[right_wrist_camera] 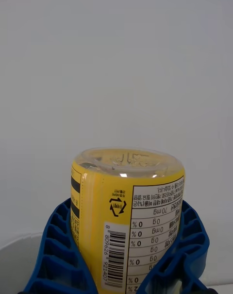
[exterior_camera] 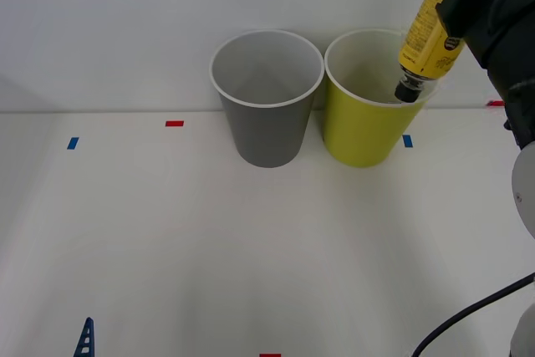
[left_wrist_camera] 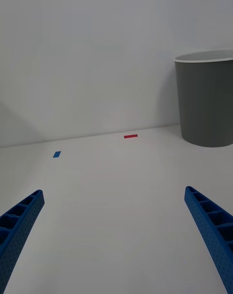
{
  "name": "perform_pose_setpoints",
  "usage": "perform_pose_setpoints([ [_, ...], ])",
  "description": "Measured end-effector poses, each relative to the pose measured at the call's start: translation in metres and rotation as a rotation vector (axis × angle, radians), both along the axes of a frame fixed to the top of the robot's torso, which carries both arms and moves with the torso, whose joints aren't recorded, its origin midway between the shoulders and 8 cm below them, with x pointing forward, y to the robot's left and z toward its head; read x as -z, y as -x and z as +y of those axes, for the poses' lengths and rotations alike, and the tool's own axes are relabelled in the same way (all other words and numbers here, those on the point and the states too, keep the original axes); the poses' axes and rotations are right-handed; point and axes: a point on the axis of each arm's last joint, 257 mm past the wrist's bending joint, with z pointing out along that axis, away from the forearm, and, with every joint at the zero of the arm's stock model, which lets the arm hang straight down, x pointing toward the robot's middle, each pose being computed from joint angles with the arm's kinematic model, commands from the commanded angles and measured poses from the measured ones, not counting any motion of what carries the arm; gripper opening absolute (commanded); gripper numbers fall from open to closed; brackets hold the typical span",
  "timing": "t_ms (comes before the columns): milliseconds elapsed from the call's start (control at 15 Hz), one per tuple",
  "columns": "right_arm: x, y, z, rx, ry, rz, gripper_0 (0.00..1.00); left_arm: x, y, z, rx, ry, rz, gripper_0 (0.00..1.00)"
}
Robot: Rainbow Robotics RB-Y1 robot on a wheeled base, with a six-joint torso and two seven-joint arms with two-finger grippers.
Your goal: Put cans in the gray bin and PET bottles in the light green bin.
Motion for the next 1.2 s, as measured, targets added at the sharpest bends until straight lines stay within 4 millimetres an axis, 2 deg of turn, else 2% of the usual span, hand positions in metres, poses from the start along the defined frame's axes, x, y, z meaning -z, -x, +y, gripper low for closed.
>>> perform_pose_setpoints([
  [333, -0.018, -0.03, -0.008, 0.054, 0.156, -0.026, 0.0, 0.0, 0.0, 0.0, 0.0, 0.0, 0.0, 1.0],
  [733, -0.036, -0.066, 0.0, 0.04, 0.185, -0.098, 0.0, 0.0, 0.0, 0.0, 0.0, 0.0, 0.0, 1.0],
  [1200, -0.018, -0.11, -0.005, 0.044, 0.18, -0.134, 0.0, 0.0, 0.0, 0.0, 0.0, 0.0, 0.0, 1.0],
])
